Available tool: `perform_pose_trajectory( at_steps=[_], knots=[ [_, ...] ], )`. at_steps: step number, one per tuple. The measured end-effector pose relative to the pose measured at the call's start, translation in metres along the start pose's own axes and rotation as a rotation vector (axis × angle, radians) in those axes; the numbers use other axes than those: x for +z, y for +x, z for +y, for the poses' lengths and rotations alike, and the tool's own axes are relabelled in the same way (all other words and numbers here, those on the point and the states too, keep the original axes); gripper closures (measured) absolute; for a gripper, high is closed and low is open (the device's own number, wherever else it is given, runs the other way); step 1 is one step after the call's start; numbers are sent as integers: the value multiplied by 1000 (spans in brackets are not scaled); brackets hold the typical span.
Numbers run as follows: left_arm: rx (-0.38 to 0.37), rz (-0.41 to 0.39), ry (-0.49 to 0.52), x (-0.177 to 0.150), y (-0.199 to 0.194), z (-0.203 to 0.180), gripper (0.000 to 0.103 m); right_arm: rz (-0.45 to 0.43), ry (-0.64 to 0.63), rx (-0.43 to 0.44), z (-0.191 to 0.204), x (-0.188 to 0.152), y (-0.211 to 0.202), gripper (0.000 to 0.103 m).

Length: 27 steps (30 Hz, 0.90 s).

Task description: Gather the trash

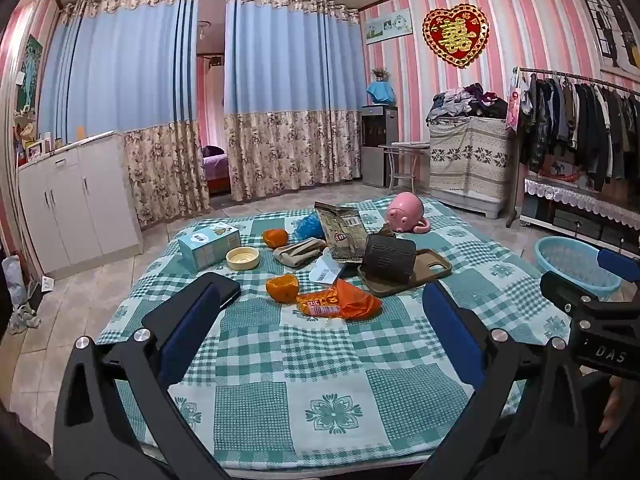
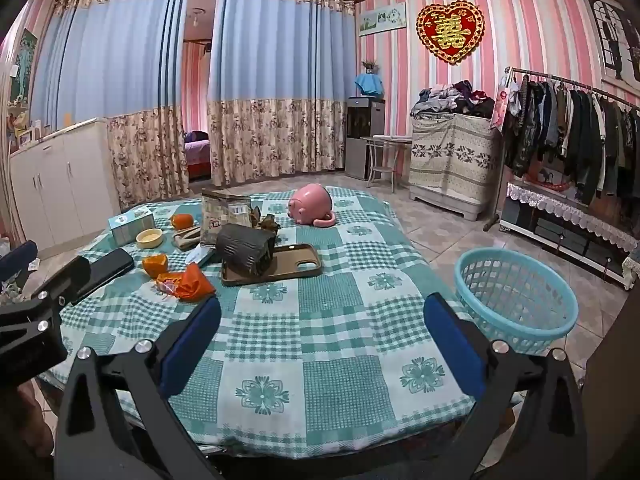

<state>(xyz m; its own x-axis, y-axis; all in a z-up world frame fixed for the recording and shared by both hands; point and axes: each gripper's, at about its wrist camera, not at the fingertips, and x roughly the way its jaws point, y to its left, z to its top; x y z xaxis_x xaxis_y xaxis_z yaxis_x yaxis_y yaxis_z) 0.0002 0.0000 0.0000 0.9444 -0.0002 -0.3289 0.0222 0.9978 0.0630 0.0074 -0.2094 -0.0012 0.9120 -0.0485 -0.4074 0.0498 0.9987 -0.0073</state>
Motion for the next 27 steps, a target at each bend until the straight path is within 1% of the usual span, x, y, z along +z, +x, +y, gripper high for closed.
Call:
perform_pose_trajectory(
  at_steps=[13, 27],
  knots=[
    [2, -6, -3, 0, 1, 0, 5, -8, 14, 6, -4, -2, 2, 4],
    [2, -8, -4, 1, 2, -1, 5, -14, 10, 5, -3, 6, -4, 4]
  ],
)
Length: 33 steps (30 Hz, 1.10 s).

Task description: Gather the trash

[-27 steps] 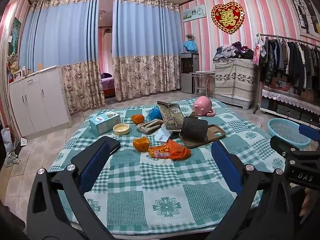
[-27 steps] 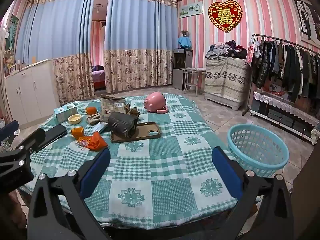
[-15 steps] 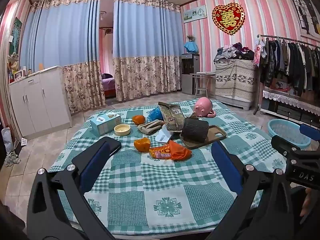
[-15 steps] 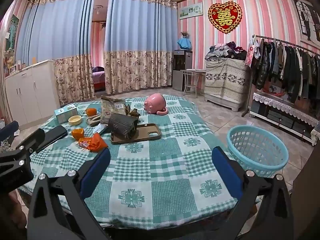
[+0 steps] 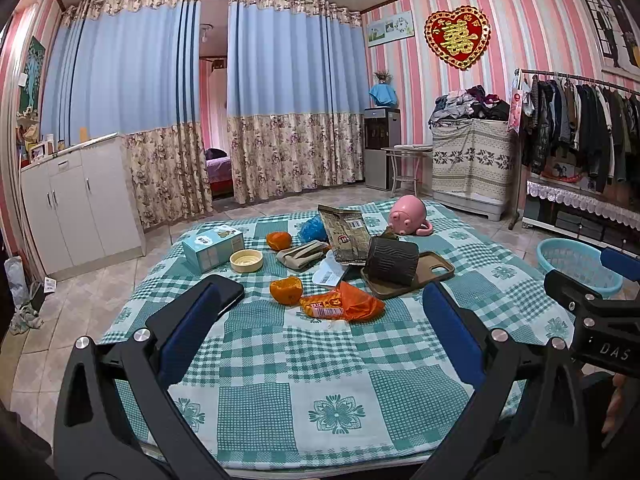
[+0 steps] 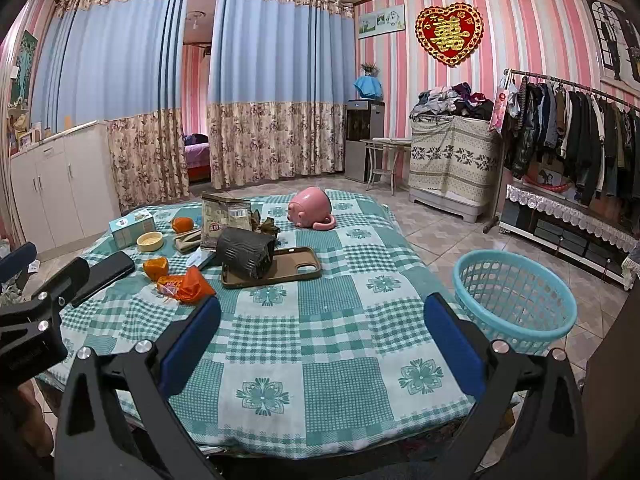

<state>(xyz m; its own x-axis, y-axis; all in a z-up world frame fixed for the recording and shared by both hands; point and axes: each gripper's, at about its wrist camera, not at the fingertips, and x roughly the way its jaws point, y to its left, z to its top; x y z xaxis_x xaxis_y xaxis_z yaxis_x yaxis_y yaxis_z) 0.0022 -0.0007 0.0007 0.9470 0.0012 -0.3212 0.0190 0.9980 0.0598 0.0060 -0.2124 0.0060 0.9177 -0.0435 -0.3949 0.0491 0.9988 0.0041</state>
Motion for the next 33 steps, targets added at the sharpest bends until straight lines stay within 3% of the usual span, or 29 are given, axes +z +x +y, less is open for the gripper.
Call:
perform_pose_trajectory(
  at_steps=[33],
  knots=[
    [8, -22, 5, 1, -2, 5, 5, -2, 1, -3, 1, -3, 3, 4]
  ],
)
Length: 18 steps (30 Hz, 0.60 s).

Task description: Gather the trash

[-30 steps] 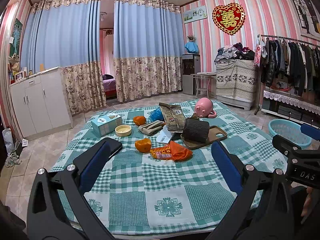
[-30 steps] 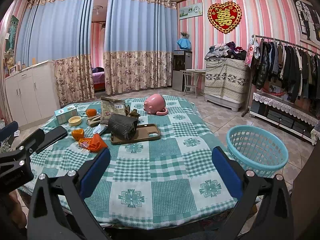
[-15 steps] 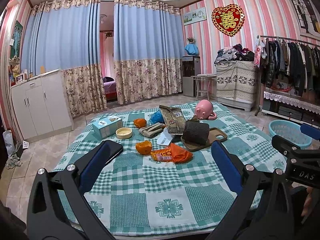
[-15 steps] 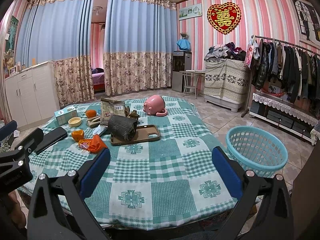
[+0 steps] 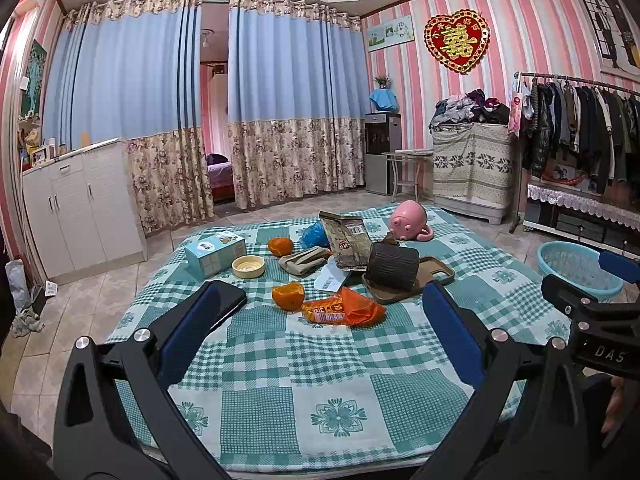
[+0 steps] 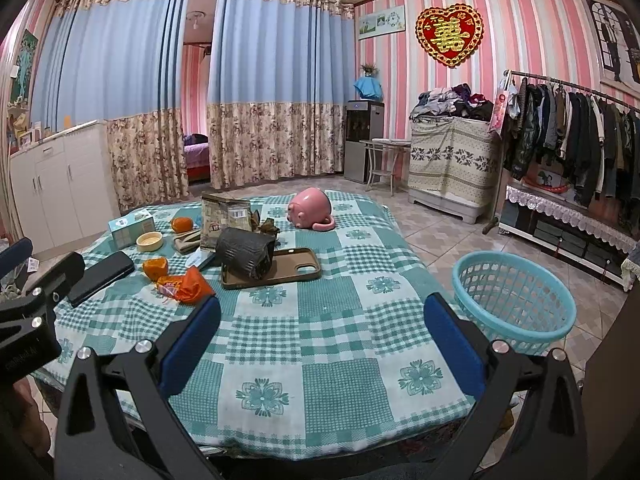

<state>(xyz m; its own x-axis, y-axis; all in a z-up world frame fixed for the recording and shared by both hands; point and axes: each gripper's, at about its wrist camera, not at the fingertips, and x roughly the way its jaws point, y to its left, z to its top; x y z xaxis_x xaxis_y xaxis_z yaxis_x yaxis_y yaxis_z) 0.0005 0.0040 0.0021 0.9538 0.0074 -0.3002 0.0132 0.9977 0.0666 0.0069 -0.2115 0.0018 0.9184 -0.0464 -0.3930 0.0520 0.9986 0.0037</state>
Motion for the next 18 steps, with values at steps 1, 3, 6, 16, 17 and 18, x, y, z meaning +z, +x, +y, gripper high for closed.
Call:
perform_pose_trajectory(
  at_steps=[1, 3, 6, 16, 17, 18],
  knots=[
    [1, -1, -1, 0, 0, 0, 5, -1, -1, 0, 0, 0, 0, 4],
    [1, -1, -1, 0, -1, 0, 5, 0, -2, 1, 1, 0, 1, 4],
    [0, -2, -1, 0, -1, 0, 5, -2, -2, 1, 0, 0, 0, 4],
    [0, -3, -3, 1, -1, 1, 5, -1, -1, 2, 0, 0, 0, 4],
    [0, -3, -2, 1, -1, 1, 5, -1, -2, 2, 0, 0, 0, 4],
    [1, -3, -2, 1, -1, 1, 5, -1, -2, 2, 0, 0, 0, 4]
  ],
)
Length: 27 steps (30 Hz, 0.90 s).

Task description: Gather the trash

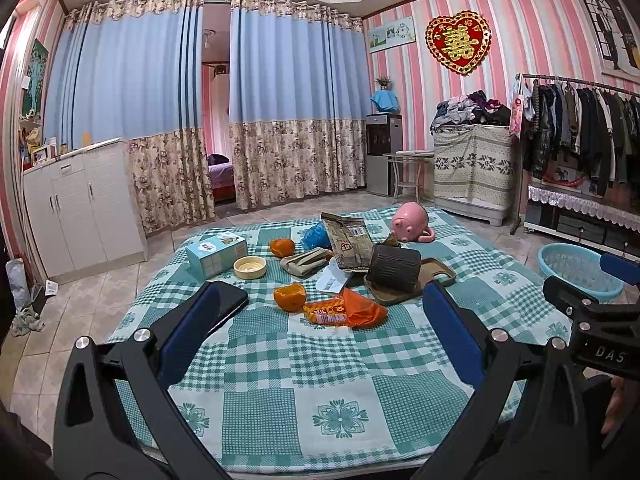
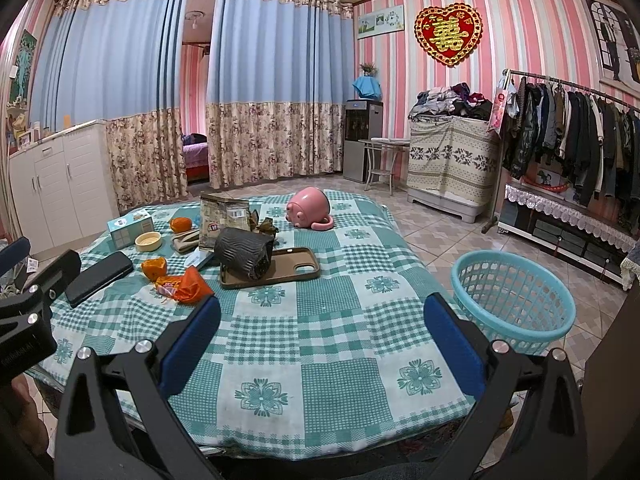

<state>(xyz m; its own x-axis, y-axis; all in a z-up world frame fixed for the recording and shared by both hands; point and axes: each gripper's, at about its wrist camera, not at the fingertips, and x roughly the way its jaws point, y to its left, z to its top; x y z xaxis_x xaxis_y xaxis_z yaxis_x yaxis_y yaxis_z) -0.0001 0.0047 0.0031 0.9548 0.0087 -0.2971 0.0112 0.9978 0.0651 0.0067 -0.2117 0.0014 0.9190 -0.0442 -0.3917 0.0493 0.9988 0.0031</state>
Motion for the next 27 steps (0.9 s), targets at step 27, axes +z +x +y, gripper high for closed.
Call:
perform_pose_trajectory(
  at_steps=[27],
  knots=[
    [4, 0, -3, 1, 1, 4, 5, -3, -1, 1, -1, -1, 0, 4]
  ],
)
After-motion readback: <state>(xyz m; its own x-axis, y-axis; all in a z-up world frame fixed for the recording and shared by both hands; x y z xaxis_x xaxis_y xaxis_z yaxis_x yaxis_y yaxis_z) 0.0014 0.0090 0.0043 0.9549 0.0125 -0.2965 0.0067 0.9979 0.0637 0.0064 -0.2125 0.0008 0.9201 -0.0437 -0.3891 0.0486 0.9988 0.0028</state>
